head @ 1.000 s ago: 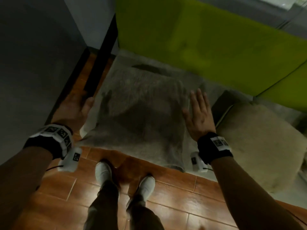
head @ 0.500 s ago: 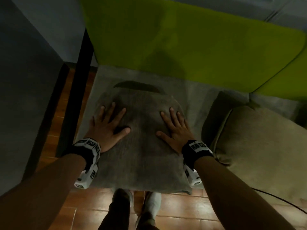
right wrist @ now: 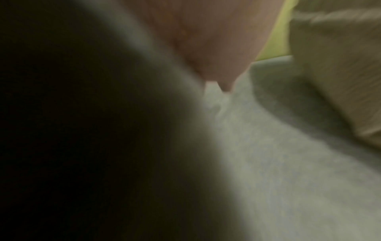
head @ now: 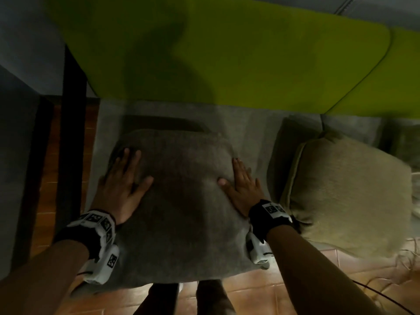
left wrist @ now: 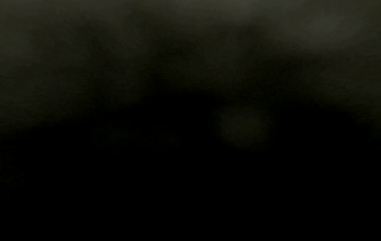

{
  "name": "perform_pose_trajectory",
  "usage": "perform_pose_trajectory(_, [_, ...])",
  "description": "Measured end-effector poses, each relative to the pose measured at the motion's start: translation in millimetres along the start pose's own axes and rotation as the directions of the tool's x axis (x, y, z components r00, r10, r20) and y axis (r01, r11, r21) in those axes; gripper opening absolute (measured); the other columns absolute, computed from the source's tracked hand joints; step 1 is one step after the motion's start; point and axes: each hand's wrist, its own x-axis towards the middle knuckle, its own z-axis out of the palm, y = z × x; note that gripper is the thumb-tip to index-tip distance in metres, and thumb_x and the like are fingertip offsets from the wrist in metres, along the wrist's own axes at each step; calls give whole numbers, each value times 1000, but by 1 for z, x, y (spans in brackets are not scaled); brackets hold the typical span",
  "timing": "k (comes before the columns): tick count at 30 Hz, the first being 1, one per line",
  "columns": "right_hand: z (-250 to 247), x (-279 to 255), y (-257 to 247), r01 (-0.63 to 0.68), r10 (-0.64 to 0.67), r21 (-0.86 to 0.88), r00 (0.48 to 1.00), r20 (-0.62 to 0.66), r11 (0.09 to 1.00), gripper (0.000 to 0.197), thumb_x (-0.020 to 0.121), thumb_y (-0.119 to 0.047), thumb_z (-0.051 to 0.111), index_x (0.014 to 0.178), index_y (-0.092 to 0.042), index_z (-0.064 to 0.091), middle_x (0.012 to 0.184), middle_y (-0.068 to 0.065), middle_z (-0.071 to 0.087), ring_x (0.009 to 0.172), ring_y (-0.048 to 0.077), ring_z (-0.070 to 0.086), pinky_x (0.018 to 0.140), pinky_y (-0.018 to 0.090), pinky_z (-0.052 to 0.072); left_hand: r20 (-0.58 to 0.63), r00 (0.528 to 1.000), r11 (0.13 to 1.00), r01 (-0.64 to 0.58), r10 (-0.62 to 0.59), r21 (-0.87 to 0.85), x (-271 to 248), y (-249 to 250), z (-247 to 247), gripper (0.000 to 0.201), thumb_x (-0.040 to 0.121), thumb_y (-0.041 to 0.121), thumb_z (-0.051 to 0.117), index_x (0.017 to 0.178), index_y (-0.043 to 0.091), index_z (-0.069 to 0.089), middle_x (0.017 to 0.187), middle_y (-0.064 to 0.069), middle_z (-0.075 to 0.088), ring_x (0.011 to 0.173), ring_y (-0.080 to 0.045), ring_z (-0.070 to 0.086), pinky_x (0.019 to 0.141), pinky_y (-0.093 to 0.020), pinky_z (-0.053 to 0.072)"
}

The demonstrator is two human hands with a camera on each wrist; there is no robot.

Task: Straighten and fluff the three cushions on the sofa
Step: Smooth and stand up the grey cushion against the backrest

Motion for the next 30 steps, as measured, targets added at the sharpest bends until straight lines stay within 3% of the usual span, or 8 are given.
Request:
perform_pose_trajectory(4, [-35,-1,7,65,-62,11,979,-194,998,85,96,-77,19,164,-27,8,172,-2,-2,157,22,0,120,36,-3,-79,992,995,100,-101,-27,8,-10,-24,93,80,87,1,158,35,2,168,1,7,152,-26,16,119,-59,17])
perform_pose_trajectory(7, [-60,10,6,142,-97,71,894,-437,987,51,108,-39,38,152,-14,44,159,12,38,145,31,35,119,32,19,-113,983,988,153,-148,35,14,-3,-48,99,79,87,-2,158,29,8,167,-5,10,152,-29,12,119,-59,12])
perform_pose_trajectory(11, [-76,34,-4,36,53,553,988,-143,832,29,100,-4,49,111,-20,70,111,6,72,110,31,67,98,46,54,-162,986,997,-51,41,-60,8,32,-62,86,83,83,19,156,38,11,166,-1,10,152,-24,12,122,-47,14])
perform_pose_trajectory(15, [-84,35,-6,30,-65,408,995,74,912,27,100,-13,54,91,-33,69,94,-7,69,88,11,64,79,28,48,-4,982,981,-186,187,62,8,46,-54,92,75,92,20,155,45,13,166,3,12,152,-20,10,122,-49,17])
perform_pose_trajectory(22, [-99,38,-30,140,-177,161,952,250,977,32,99,-32,54,128,-30,68,131,-6,67,121,17,60,109,38,44,78,996,998,-36,32,55,0,27,-61,101,66,95,30,153,50,7,165,1,11,150,-30,19,119,-53,22])
perform_pose_trajectory(24, [-102,37,-34,155,-191,146,941,281,977,33,100,-38,54,129,-32,68,133,-4,67,122,16,60,110,38,44,72,997,999,26,-28,19,-6,29,-69,90,70,90,35,149,57,8,164,-3,19,146,-33,29,117,-51,28])
perform_pose_trajectory(27, [-105,35,-32,186,-197,64,921,336,980,35,100,-42,56,131,-31,67,133,-4,67,122,16,59,110,37,43,-31,998,993,52,-56,-104,-12,24,-80,37,92,73,32,127,63,31,149,-9,47,134,-32,47,107,-37,34])
perform_pose_trajectory(30, [-105,35,-28,218,-182,-77,928,326,973,49,90,-55,49,127,-29,69,125,2,71,114,22,64,103,41,49,-66,986,979,143,-153,-145,-17,10,-87,35,89,80,23,100,61,50,121,-7,65,115,-32,60,99,-39,43])
